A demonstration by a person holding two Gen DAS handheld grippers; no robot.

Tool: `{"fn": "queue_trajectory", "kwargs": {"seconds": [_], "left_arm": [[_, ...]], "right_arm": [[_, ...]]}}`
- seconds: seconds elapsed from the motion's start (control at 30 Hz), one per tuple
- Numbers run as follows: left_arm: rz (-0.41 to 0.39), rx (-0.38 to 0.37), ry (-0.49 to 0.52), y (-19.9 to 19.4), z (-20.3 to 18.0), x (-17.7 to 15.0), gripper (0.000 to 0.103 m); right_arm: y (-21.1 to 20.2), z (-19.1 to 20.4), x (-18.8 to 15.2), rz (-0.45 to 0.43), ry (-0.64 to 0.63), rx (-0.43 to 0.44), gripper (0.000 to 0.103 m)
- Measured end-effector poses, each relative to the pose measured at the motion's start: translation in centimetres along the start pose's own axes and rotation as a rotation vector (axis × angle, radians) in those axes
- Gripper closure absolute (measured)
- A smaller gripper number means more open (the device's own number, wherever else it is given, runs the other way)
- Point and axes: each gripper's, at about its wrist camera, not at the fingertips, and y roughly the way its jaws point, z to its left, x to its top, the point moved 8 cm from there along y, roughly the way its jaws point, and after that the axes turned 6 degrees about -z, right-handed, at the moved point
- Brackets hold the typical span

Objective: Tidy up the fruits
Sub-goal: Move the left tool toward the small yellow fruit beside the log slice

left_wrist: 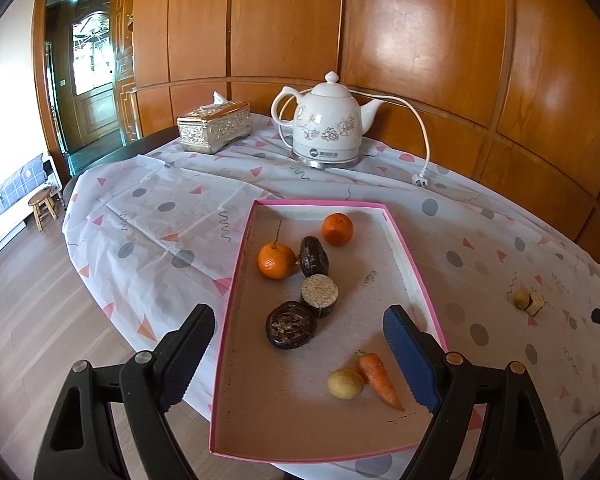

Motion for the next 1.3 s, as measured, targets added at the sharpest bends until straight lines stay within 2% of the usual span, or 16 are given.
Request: {"fn": "queue_trajectory", "kwargs": {"seconds": [0.3,0.5,0.73,0.87,1.03,1.3], "left_arm": [[0.007,-0.016,0.028,0.1,-1.2,-0.1,0.016],[0.008,-0.027,0.05,0.0,-2.0,-0.2,0.016],[0.016,-0.042,0.073,0.2,-3.1,-0.4,0.016],[0.025,-0.052,0.089,0.4,-3.9,-0.6,0.016],[0.039,-0.073,0.104,0.7,-4.9,-0.9,0.016],[0.058,-0.127,0.137,1.0,-7.0,-1.2,0.017]], "right_arm": [[-0.4,-7.1,-1.8,0.001,0.132,-0.097,0.045],[-0.4,-11.7,-3.2,-0.003,0.266,-0.166,0.045],[-1.1,-18.3,-5.5,0.031,0.481,-0.366,0.045],[-2.5,-21.6,-6.9,0.008,0.651,-0.405,0.045],[-2.9,-23.5,-8.6,0.028,0.762,-0.423,0.045],[-3.2,-23.5,-8.6,0.025,0.76,-0.434,0.045]]}}
